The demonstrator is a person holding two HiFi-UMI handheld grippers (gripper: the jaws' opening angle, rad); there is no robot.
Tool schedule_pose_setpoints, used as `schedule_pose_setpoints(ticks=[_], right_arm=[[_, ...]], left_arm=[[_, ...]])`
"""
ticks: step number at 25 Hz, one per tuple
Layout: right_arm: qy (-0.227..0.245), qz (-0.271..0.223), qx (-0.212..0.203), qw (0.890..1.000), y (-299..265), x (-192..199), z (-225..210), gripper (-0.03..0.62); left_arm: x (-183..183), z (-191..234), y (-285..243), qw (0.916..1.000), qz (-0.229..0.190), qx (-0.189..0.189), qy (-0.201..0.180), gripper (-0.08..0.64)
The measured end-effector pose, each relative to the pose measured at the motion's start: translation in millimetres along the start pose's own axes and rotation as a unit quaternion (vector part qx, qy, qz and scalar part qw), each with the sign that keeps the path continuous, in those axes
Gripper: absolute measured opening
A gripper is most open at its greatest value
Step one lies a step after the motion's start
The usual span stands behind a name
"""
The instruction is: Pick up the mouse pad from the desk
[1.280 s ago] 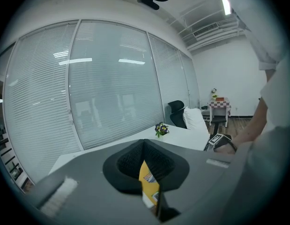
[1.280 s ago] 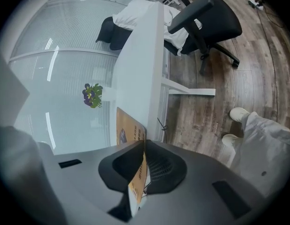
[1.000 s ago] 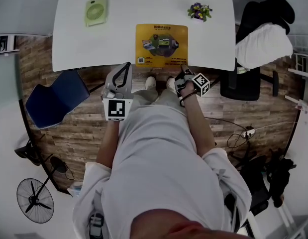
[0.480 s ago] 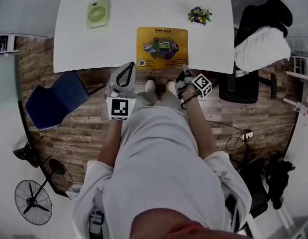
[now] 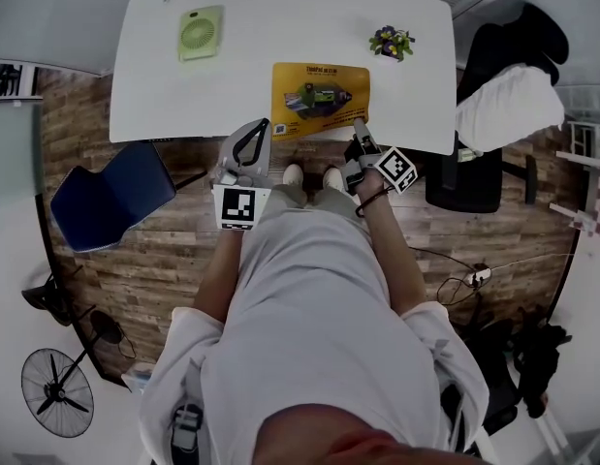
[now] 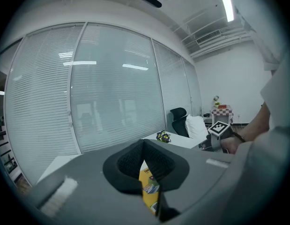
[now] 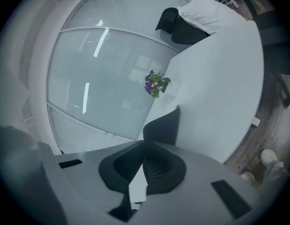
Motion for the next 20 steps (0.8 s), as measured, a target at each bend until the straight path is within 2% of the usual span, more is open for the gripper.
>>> schedule_pose_setpoints(ticks=[7, 11, 18, 20], right_arm=[[0.013, -0.022, -0.072, 0.997, -9.6, -26.1, 40.0, 0.011], [0.033, -0.026, -0.091, 0.995, -9.6, -46.8, 63.3, 0.011], [0.025, -0.060, -0.150, 0.987, 0.8, -81.0, 99.5, 0.011], [0.038, -0.067, -0.166, 0.983, 5.6, -90.9, 112.4, 0.011]], left_arm=[[-8.5, 1.2, -9.2, 0.9999, -0.010, -0.008, 0.007, -0.003], [-17.4, 2.2, -15.3, 0.9997, -0.021, -0.011, 0.009, -0.003], [-39.7, 0.4, -20.4, 0.9988, -0.042, -0.016, 0.020, -0.003], [-48.6, -0.8, -22.1, 0.9985, -0.046, -0.016, 0.023, -0.003]])
Point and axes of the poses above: the fingertips, and each gripper's own axes: y backward along the fingers, z to its left, x out of its underside, the point moved 8 cm from there along y, backward along the fingers, and after that the axes turned 10 degrees about y, right-handed, at the moved point
